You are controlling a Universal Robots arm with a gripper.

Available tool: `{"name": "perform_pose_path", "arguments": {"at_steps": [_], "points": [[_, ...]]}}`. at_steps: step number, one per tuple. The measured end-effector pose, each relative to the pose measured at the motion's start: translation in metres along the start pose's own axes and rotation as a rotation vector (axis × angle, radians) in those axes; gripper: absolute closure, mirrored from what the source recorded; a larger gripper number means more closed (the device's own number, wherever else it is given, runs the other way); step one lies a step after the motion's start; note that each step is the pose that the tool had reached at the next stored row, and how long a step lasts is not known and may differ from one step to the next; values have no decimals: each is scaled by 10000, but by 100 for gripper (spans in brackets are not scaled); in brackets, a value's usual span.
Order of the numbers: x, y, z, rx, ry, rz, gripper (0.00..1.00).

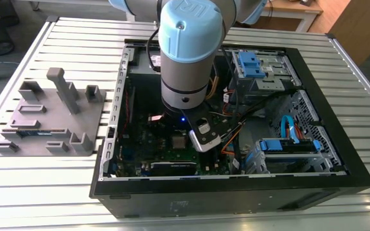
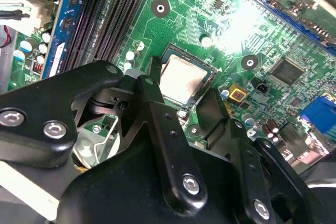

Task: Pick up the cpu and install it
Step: 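Place the cpu into insertion slot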

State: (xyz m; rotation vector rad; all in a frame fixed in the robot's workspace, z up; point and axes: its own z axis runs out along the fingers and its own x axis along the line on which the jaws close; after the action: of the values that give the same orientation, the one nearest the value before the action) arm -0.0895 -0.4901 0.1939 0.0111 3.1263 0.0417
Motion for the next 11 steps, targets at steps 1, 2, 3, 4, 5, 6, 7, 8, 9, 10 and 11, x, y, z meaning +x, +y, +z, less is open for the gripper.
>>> {"name": "perform_pose_path", "arguments": {"at_steps": [1,2,3,4,5,6,7,8,9,10,11], "points": [[0,0,-1,0,1,1,46],[1,-1,-1,1,2,1,46],[1,0,-1,0,1,1,46],[0,-1,-2,0,2,0,46],[1,0,-1,-2,2,1,46],[1,0,-2,-3,2,1,47],[0,0,-2,-3,1,1,47],[0,-1,-2,-4,2,1,54],[0,-1,-2,-5,2,1,54],[0,-1,-2,-5,2,1,60],[0,-1,-2,-7,2,1,60]]}}
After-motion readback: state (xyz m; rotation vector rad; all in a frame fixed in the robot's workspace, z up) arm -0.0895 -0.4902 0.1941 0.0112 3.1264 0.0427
